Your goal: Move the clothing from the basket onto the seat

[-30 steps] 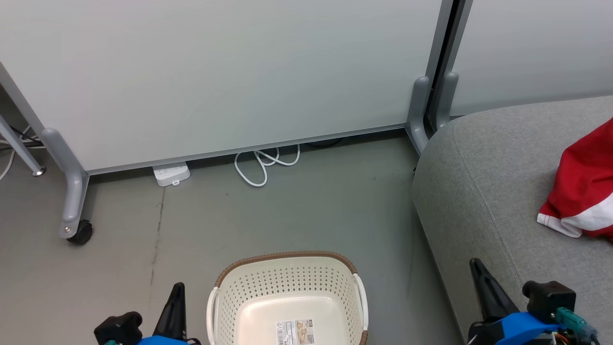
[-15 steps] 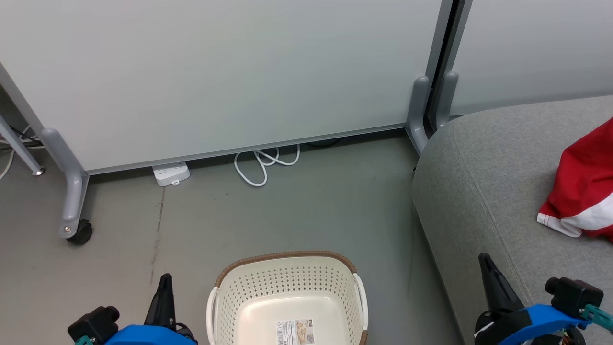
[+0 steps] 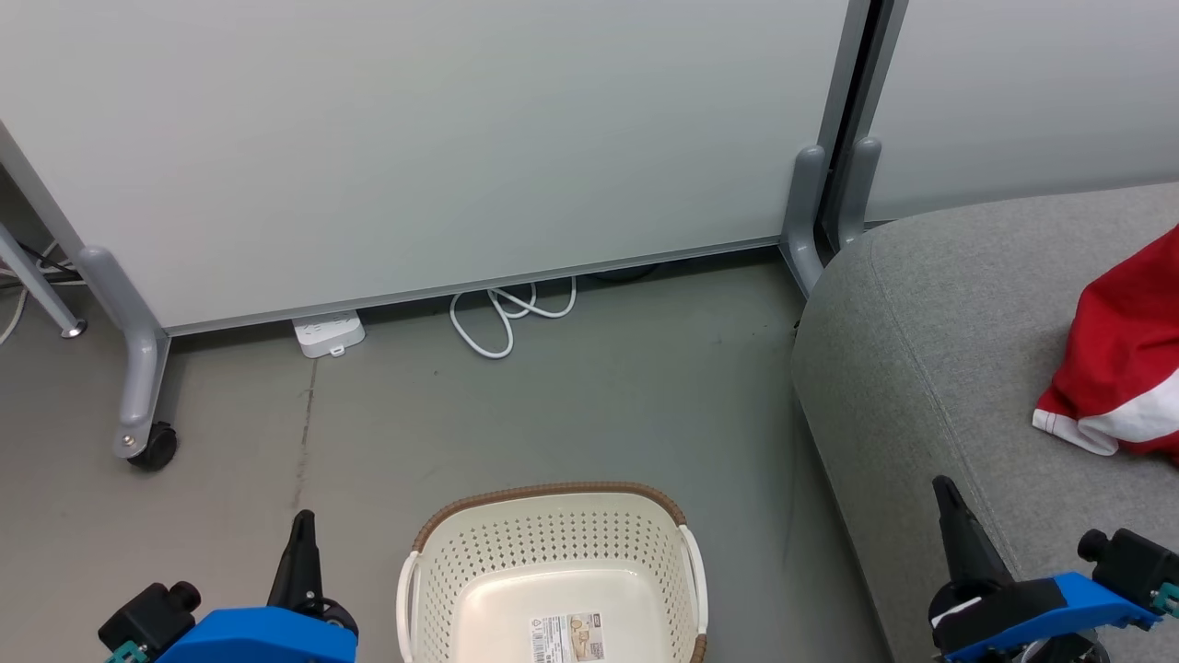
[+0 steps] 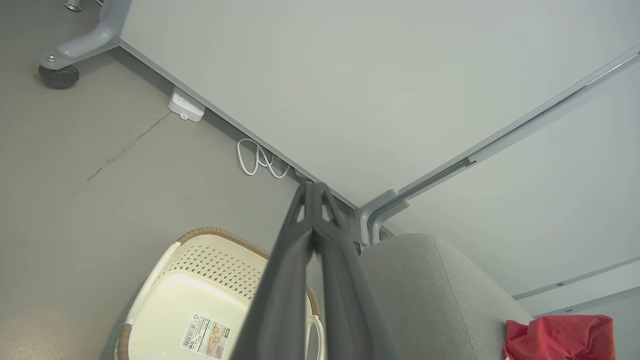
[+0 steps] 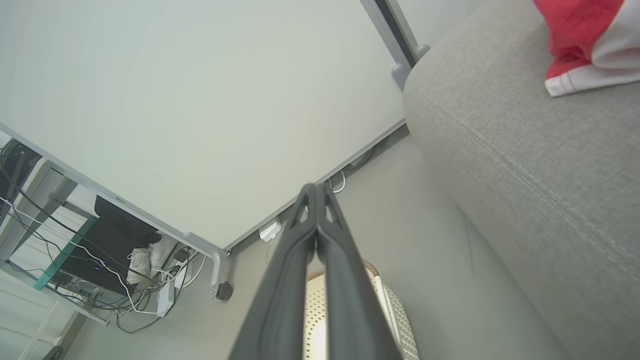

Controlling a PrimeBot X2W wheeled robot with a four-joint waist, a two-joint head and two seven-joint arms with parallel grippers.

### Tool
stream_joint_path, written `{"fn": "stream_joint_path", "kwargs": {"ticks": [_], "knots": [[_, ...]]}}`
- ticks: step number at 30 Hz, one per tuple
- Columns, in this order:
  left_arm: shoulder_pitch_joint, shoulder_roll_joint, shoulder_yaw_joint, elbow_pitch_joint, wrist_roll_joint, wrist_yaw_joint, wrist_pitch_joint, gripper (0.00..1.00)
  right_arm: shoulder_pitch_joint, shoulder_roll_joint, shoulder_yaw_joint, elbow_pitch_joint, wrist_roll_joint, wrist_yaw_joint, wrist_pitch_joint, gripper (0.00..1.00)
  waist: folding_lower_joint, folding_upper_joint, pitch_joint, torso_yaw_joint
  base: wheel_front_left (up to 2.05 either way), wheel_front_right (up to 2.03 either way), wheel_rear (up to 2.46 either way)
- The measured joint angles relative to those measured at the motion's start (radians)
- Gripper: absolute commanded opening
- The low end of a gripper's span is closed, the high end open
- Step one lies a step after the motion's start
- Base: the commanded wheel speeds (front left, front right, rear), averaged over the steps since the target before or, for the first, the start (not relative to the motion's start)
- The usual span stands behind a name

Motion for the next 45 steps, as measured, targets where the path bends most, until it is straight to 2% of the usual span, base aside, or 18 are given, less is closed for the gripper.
{"fn": "stream_joint_path", "kwargs": {"ticks": [25, 45], "knots": [[-0.028, -0.007, 0.044, -0.049, -0.267, 0.000, 0.078, 0.00, -0.033, 0.000, -0.023, 0.000, 0.329, 0.000, 0.052, 0.00, 0.0000, 0.0000, 0.001, -0.001, 0.00, 0.00, 0.00], [-0.042, -0.010, 0.075, -0.079, -0.439, 0.000, 0.126, 0.00, -0.052, 0.000, -0.039, 0.000, 0.539, 0.000, 0.086, 0.00, 0.0000, 0.0000, 0.002, -0.002, 0.00, 0.00, 0.00]]}}
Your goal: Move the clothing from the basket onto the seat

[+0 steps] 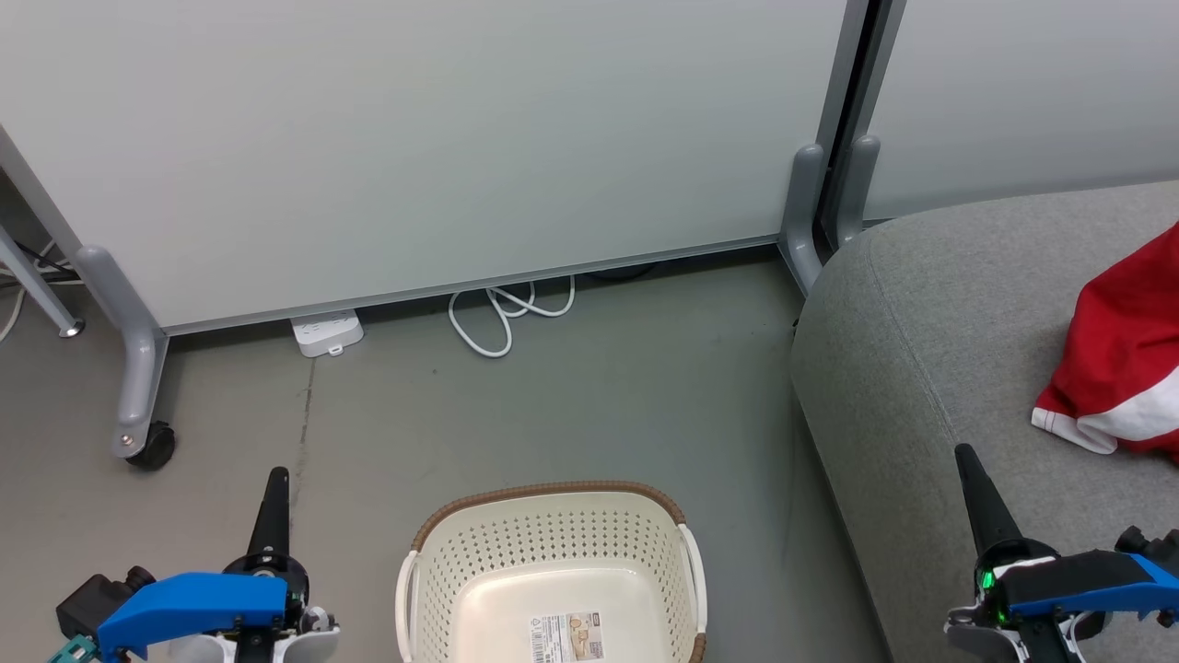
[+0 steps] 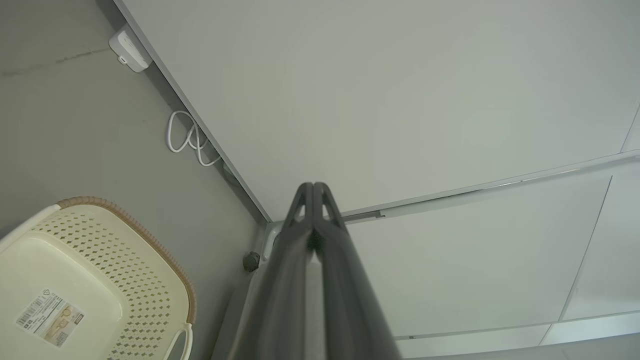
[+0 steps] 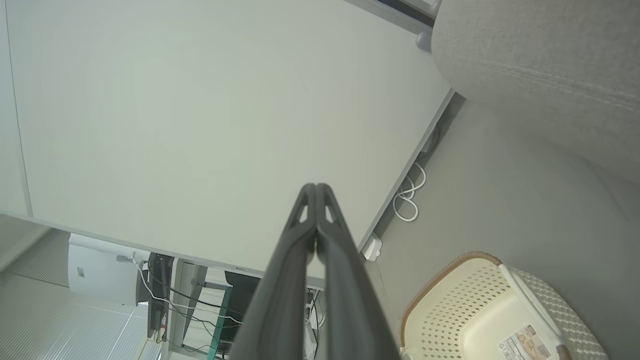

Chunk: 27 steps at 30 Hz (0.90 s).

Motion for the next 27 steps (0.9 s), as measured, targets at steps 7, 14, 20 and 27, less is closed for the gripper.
{"fn": "stream_joint_path", "kwargs": {"ticks": [7, 14, 20, 27], "knots": [[-0.006, -0.001, 0.011, -0.009, -0.054, 0.000, 0.017, 0.00, -0.002, 0.000, -0.004, 0.000, 0.067, 0.000, 0.009, 0.00, 0.0000, 0.0000, 0.000, 0.000, 0.00, 0.00, 0.00], [-0.010, -0.002, 0.022, -0.018, -0.104, 0.000, 0.030, 0.00, -0.005, 0.000, -0.009, 0.000, 0.130, 0.000, 0.019, 0.00, 0.0000, 0.0000, 0.001, -0.001, 0.00, 0.00, 0.00], [-0.013, -0.002, 0.027, -0.026, -0.146, 0.000, 0.041, 0.00, -0.014, 0.000, -0.012, 0.000, 0.181, 0.000, 0.027, 0.00, 0.0000, 0.0000, 0.001, -0.001, 0.00, 0.00, 0.00], [-0.016, -0.004, 0.035, -0.035, -0.192, 0.000, 0.057, 0.00, -0.019, 0.000, -0.016, 0.000, 0.238, 0.000, 0.036, 0.00, 0.0000, 0.0000, 0.001, -0.001, 0.00, 0.00, 0.00]]}}
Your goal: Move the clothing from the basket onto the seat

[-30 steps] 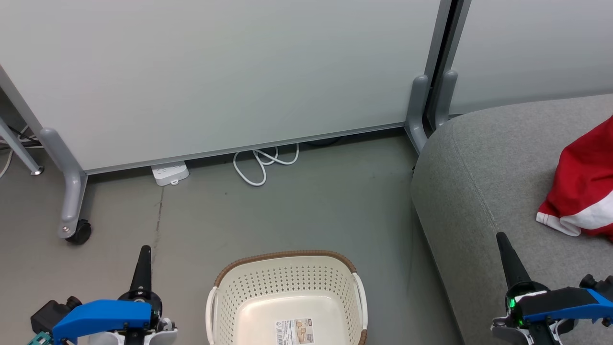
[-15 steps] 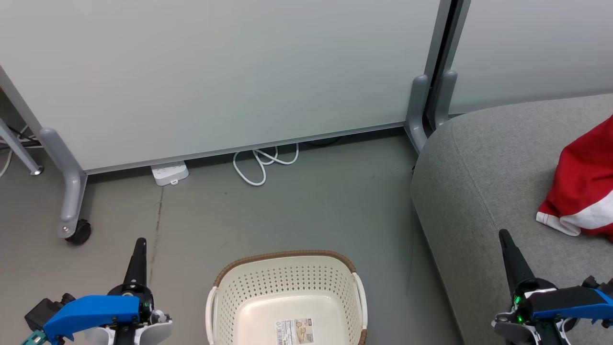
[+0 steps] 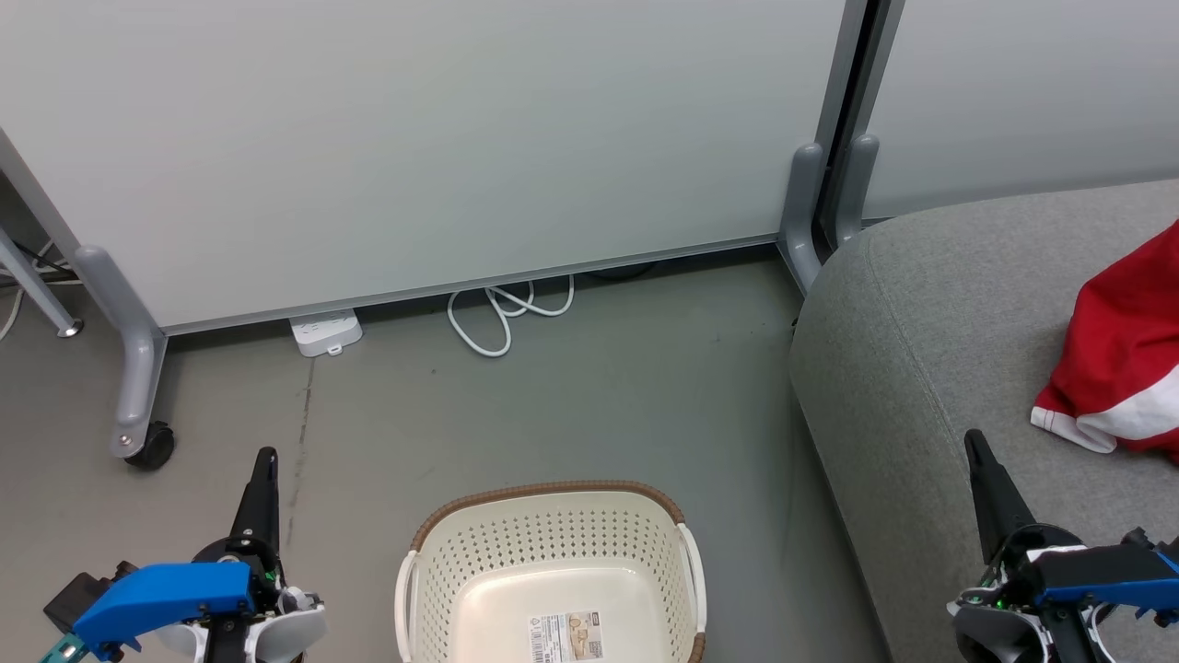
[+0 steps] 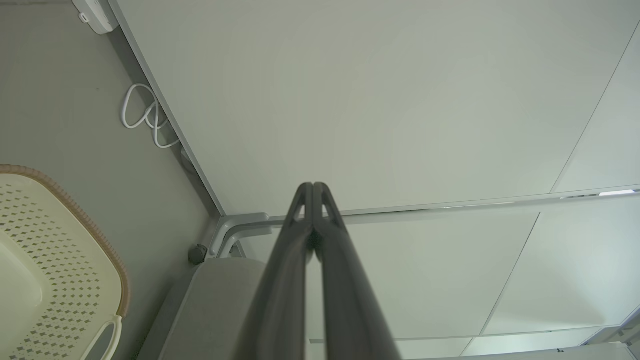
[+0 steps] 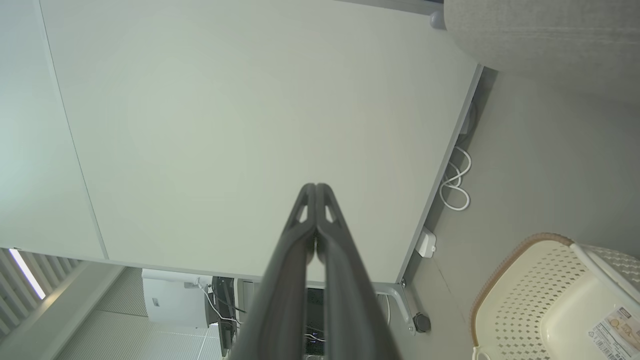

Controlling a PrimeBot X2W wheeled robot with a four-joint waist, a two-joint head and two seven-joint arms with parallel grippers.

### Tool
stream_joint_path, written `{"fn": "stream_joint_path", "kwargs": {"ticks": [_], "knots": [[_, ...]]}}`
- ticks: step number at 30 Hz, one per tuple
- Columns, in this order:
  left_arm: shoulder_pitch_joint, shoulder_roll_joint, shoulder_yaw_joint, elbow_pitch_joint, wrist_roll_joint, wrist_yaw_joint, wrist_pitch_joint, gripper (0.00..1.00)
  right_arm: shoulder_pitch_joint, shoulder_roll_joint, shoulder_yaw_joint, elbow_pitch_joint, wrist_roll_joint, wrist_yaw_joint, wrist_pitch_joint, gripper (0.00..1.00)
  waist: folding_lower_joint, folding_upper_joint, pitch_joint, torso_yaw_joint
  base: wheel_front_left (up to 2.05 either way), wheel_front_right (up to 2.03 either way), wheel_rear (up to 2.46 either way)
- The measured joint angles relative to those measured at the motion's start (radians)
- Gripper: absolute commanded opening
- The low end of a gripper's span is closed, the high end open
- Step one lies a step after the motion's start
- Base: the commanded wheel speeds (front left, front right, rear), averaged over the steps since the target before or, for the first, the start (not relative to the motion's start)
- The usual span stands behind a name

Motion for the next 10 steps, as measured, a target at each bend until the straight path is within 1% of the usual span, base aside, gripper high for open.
{"fn": "stream_joint_path", "kwargs": {"ticks": [10], "knots": [[-0.009, -0.001, 0.014, -0.010, -0.061, 0.000, 0.017, 0.00, -0.005, 0.000, -0.005, 0.000, 0.076, 0.000, 0.010, 0.00, 0.0000, 0.0000, 0.000, -0.001, 0.00, 0.00, 0.00]]}}
